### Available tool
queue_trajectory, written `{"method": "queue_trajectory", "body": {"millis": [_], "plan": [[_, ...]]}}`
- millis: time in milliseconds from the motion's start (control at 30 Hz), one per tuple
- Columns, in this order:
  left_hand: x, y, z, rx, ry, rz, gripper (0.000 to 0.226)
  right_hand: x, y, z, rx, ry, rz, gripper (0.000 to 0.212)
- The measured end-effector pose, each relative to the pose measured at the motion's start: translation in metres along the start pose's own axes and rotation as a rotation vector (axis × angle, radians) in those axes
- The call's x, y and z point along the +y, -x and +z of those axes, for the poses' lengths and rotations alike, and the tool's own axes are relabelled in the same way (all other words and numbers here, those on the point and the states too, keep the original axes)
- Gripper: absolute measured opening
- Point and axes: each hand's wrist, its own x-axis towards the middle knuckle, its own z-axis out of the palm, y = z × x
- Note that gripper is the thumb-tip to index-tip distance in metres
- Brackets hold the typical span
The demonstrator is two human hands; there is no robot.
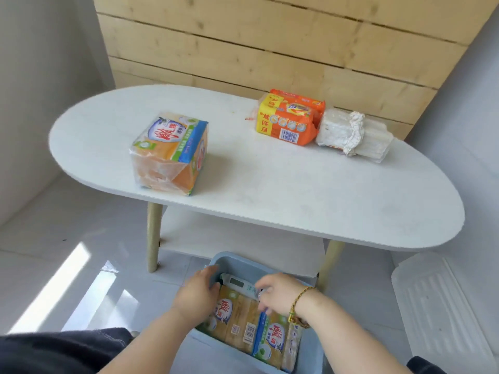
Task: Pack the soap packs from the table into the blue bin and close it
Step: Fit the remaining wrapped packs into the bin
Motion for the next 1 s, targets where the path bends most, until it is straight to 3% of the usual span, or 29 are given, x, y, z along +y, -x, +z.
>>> {"method": "queue_trajectory", "body": {"millis": [67, 200, 300, 367, 533, 667, 800, 933, 1000], "plan": [[0.014, 0.016, -0.028, 0.124, 0.095, 0.077, 0.036, -0.028, 0.030, -0.014, -0.015, -0.049, -0.125, 0.037], [0.033, 0.051, -0.091, 0.538, 0.340, 0.322, 0.023, -0.079, 0.071, -0.045, 0.173, -0.263, -0.347, 0.024], [0.040, 0.058, -0.131, 0.836, 0.452, 0.440, 0.025, -0.114, 0.073, -0.068, 0.407, -0.521, -0.387, 0.022], [0.045, 0.045, -0.149, 0.879, 0.505, 0.398, 0.032, -0.136, 0.063, -0.082, 0.509, -0.615, -0.341, 0.037], [0.045, 0.013, -0.170, 0.604, 0.920, 0.138, 0.040, -0.185, 0.035, -0.095, 0.498, -0.535, -0.267, 0.083], [0.039, 0.004, -0.174, 0.345, 1.152, 0.199, 0.042, -0.224, 0.010, -0.094, 0.460, -0.545, -0.187, 0.103], [0.030, -0.001, -0.175, 0.235, 1.163, 0.285, 0.053, -0.242, -0.008, -0.092, 0.495, -0.381, -0.057, 0.103], [0.026, 0.000, -0.178, 0.156, 1.116, 0.322, 0.058, -0.244, -0.012, -0.095, 0.518, -0.328, -0.029, 0.077], [0.027, 0.004, -0.180, 0.105, 1.104, 0.358, 0.057, -0.240, -0.010, -0.098, 0.537, -0.297, -0.059, 0.076]]}}
